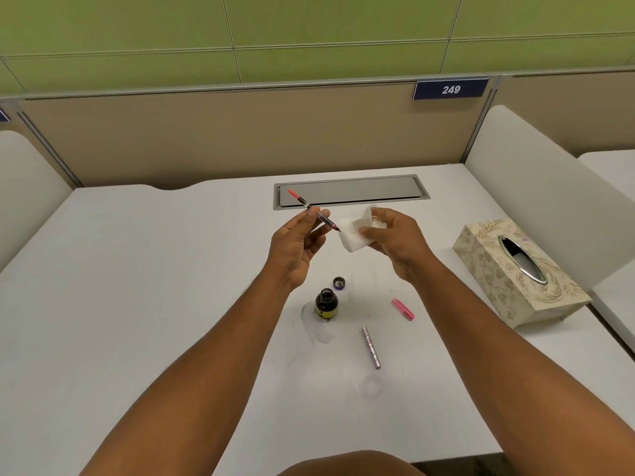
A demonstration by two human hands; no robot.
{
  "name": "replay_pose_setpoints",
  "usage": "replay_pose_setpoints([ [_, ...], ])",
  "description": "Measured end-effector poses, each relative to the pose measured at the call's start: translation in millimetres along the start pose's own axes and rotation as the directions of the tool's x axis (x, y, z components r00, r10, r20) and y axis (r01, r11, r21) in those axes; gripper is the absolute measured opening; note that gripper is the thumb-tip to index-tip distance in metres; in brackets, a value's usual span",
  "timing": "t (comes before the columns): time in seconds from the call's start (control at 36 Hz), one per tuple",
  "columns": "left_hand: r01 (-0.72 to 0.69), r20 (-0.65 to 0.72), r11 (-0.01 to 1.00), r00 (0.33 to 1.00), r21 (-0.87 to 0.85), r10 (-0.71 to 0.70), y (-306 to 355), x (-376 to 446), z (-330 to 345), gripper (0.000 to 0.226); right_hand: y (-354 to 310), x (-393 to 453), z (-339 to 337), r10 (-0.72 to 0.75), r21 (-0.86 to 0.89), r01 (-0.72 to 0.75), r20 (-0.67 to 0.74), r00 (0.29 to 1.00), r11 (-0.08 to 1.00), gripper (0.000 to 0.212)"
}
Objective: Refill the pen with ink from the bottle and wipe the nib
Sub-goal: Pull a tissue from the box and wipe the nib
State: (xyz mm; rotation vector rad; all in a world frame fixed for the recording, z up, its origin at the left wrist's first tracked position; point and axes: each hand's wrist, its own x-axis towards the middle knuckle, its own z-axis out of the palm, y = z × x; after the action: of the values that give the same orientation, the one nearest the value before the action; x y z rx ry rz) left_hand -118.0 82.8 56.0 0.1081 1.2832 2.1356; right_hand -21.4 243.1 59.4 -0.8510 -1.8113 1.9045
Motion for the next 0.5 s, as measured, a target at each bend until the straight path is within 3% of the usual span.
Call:
replay_pose_setpoints([
  [0.31,-0.050,-0.053,0.994,0.997,0.099,0.055,-3.7,4.2,-8.4,0.011,-12.9,-11.6,21.8,-0.034,0.200,0.006,0.137,0.990,0.980,0.025],
  [0.44,-0.073,-0.096,0.992,0.992,0.104,0.083,-5.0,4.6,-12.7,0.027,-12.7,-13.7,29.2,0.043,0.366,-0.113,0.196,0.980,0.924,0.029],
  [0.5,-0.070,-0.111,0.993,0.991,0.092,0.080,-4.8,4.2,-13.4,0.024,-10.8,-14.5,31.3,0.061,0.405,-0.146,0.216,0.975,0.903,0.026],
])
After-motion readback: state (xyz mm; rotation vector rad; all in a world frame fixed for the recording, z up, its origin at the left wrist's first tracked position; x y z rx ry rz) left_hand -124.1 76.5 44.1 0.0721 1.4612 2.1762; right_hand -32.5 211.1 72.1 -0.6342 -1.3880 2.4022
